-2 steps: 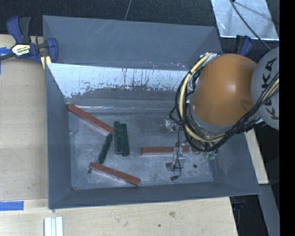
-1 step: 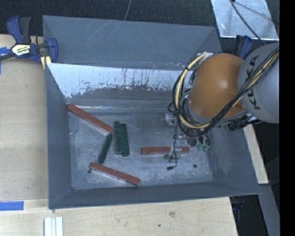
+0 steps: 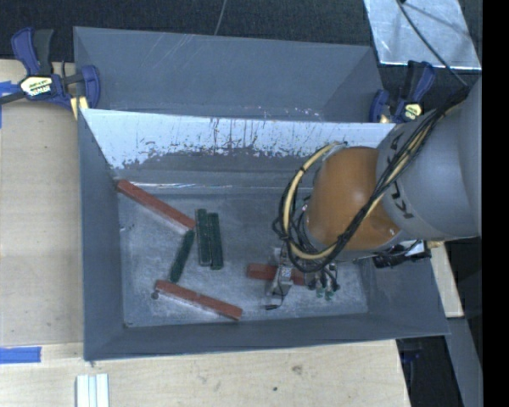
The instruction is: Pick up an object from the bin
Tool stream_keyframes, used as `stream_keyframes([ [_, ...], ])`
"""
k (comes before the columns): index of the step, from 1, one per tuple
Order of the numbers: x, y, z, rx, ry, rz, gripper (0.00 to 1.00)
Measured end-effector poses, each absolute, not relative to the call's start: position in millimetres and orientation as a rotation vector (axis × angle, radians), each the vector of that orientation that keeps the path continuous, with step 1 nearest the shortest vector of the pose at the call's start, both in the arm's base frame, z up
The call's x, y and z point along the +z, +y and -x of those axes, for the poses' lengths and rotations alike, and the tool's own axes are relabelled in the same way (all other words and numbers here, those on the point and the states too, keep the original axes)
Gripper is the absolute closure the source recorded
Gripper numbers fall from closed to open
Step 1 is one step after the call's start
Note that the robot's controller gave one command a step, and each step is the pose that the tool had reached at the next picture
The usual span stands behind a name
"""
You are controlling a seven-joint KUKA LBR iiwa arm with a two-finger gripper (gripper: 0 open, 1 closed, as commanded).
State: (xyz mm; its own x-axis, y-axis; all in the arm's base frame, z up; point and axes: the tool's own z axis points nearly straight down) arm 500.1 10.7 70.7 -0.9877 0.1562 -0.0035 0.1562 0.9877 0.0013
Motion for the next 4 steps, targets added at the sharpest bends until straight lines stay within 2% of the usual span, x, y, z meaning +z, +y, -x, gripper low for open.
stream_keyframes([
  [1,71,11,-500.1,0.002,3.128,-0.247,1.0],
  [2,174,25,-488.9,0.0,3.132,-0.219,1.0],
  [3,174,25,-488.9,0.0,3.132,-0.22,1.0],
  [4,273,10,-508.4,-0.001,3.136,-0.126,1.0],
])
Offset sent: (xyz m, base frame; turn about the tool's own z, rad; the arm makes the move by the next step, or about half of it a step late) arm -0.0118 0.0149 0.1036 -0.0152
